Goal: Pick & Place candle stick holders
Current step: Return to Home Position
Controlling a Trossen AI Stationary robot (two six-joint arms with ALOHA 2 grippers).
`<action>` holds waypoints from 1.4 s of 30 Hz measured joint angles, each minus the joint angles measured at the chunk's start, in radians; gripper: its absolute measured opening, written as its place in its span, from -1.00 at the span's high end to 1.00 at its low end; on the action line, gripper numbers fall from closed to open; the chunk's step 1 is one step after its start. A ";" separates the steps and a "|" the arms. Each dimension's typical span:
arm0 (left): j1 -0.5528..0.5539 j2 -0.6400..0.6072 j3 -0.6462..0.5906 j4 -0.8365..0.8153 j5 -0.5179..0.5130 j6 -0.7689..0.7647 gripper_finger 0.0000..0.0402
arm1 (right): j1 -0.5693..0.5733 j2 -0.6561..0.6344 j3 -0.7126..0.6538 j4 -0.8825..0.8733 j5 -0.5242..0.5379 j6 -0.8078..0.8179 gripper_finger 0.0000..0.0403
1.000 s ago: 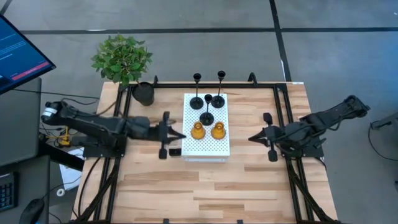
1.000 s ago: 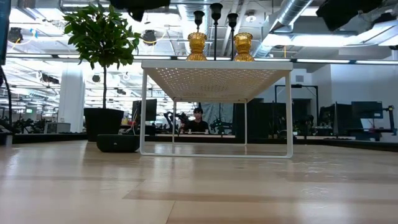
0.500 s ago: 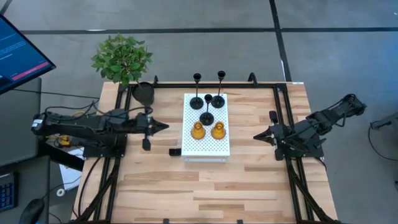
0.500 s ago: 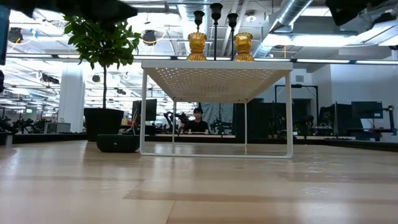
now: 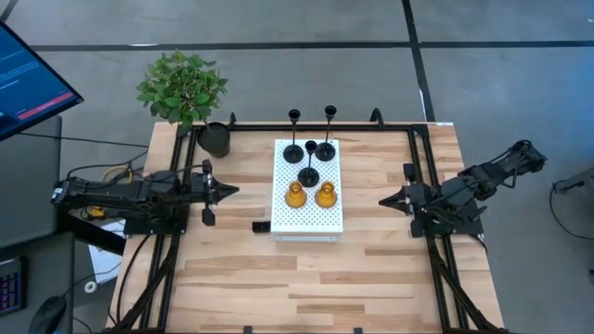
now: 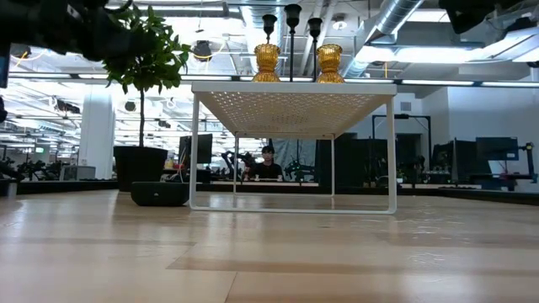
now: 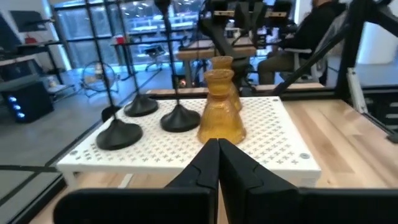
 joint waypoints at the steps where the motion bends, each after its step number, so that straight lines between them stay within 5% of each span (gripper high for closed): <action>1: 0.000 -0.012 -0.011 0.001 -0.007 0.000 0.98 | 0.000 0.000 0.000 0.001 0.000 0.000 1.00; 27: 0.000 -0.040 -0.229 0.016 0.054 -0.105 0.97 | 0.000 -0.032 0.000 0.007 -0.011 -0.007 1.00; 32: 0.000 -0.040 -0.229 0.017 0.054 -0.105 0.97 | 0.000 -0.105 -0.037 0.050 -0.046 -0.060 1.00; 38: 0.000 -0.040 -0.229 0.019 0.054 -0.105 0.97 | 0.000 -0.280 -0.199 0.234 -0.214 -0.184 1.00; 42: 0.000 -0.040 -0.229 0.025 0.055 -0.105 0.97 | 0.000 -0.419 -0.250 0.236 -0.215 -0.189 1.00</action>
